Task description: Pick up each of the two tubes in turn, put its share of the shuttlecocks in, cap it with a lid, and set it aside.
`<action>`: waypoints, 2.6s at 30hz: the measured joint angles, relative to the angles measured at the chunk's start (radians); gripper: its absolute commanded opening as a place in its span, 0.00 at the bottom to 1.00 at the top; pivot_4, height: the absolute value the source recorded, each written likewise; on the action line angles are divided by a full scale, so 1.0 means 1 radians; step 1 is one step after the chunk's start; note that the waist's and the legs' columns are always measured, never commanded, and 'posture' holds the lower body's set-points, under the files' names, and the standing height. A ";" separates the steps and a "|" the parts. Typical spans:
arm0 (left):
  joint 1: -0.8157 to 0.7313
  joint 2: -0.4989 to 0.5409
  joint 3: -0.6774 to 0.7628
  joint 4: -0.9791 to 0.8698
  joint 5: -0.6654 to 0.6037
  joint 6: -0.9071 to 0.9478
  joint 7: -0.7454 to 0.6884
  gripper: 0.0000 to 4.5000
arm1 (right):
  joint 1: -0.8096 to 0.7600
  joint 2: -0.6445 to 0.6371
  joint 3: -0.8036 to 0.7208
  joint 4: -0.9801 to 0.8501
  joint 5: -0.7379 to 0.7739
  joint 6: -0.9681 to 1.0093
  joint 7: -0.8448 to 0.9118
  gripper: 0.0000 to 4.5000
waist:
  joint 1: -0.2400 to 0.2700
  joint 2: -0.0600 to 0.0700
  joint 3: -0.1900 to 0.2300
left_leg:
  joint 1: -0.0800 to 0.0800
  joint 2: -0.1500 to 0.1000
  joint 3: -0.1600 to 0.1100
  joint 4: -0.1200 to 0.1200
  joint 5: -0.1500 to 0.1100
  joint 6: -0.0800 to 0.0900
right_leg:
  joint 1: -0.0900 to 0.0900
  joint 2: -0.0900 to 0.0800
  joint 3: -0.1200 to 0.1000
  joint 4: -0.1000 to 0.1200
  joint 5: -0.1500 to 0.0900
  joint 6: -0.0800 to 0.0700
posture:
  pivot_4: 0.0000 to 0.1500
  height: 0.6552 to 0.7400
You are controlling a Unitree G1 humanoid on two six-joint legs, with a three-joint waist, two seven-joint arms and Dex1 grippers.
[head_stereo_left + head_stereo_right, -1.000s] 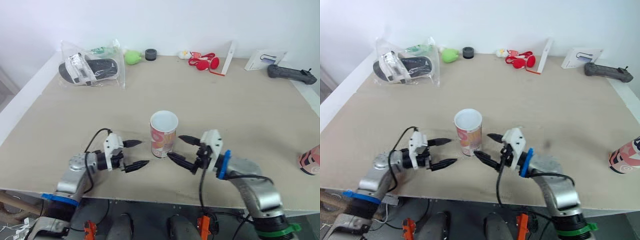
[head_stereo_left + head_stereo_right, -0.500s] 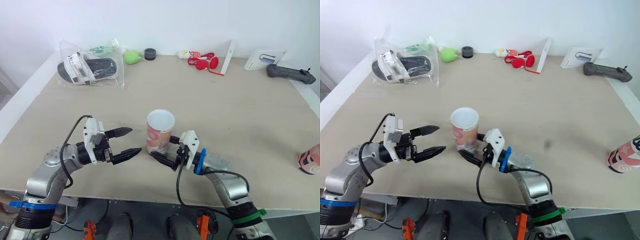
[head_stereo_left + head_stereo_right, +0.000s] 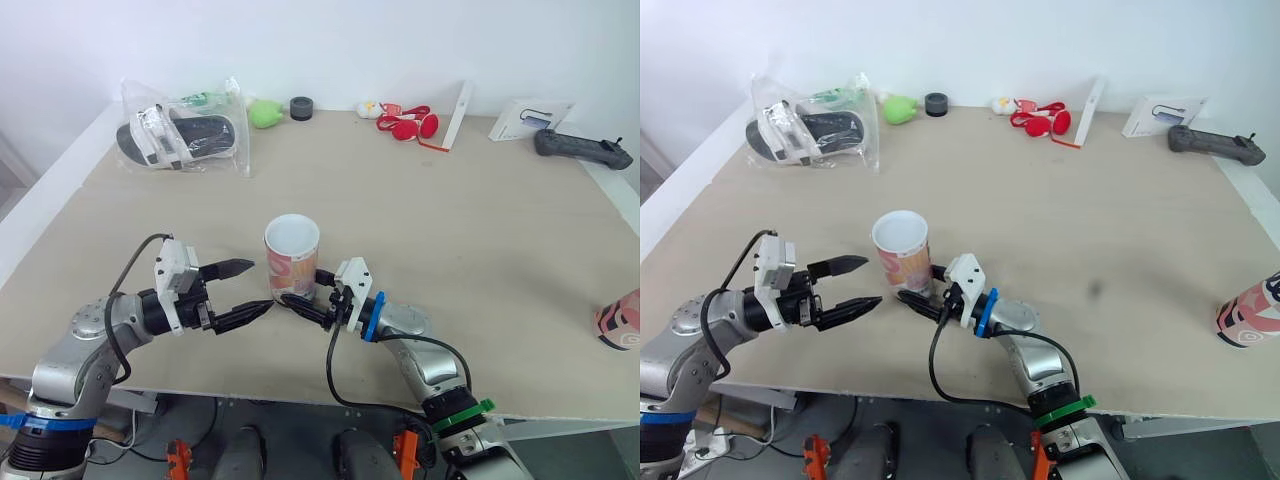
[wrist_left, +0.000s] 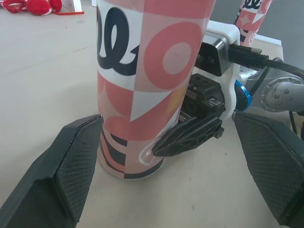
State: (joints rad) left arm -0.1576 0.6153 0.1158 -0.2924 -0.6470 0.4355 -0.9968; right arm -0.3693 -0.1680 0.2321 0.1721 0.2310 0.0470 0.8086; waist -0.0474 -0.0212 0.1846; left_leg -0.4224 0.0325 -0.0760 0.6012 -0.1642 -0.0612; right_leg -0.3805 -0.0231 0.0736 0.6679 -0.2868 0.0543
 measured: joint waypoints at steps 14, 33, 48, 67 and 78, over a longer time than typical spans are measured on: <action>-0.330 -0.183 -0.162 0.126 0.048 0.017 0.059 1.00 | 0.132 -0.016 -0.440 -0.248 0.034 0.062 -0.467 0.67 | 0.025 0.000 0.000 | -0.003 -0.003 0.000 0.002 0.004 -0.006 | 0.000 -0.002 0.001 0.000 0.003 0.005 | 1.00 1.00; -0.653 -0.574 -0.328 0.608 0.250 -0.281 0.023 1.00 | 0.111 -0.046 -0.778 -0.002 -0.070 -0.056 -1.010 0.67 | -0.001 0.003 -0.001 | -0.002 -0.004 0.005 0.000 0.004 -0.004 | -0.003 -0.002 0.006 0.002 0.004 -0.001 | 1.00 1.00; -0.578 -0.508 -0.302 0.569 0.265 -0.277 0.031 1.00 | 0.177 -0.069 -0.757 -0.006 -0.040 -0.083 -0.952 0.98 | -0.001 0.005 -0.001 | -0.001 -0.004 0.005 0.000 0.004 -0.003 | -0.003 -0.002 0.007 0.003 0.004 -0.001 | 1.00 1.00; -0.261 -0.238 -0.127 0.351 0.297 -0.232 0.165 1.00 | 0.392 -0.401 -0.440 -0.597 0.261 0.410 -0.350 0.98 | 0.001 0.003 -0.001 | 0.002 -0.003 0.007 0.002 0.009 0.004 | -0.001 -0.001 0.008 0.006 0.006 0.003 | 1.00 1.00; 0.003 -0.141 -0.034 0.085 0.264 -0.146 0.233 1.00 | 0.251 -0.407 -0.363 -0.426 0.270 0.443 -0.200 0.98 | 0.003 0.001 0.000 | -0.001 -0.002 0.007 0.001 0.008 0.004 | -0.003 -0.001 0.007 0.002 0.007 0.005 | 1.00 1.00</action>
State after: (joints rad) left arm -0.1548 0.4744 0.0814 -0.2072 -0.3829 0.2894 -0.7633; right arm -0.1179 -0.5750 -0.1310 -0.2538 0.5009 0.4902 0.6082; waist -0.0444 -0.0201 0.1843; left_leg -0.4233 0.0306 -0.0691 0.6018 -0.1558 -0.0571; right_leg -0.3834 -0.0245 0.0805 0.6702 -0.2802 0.0593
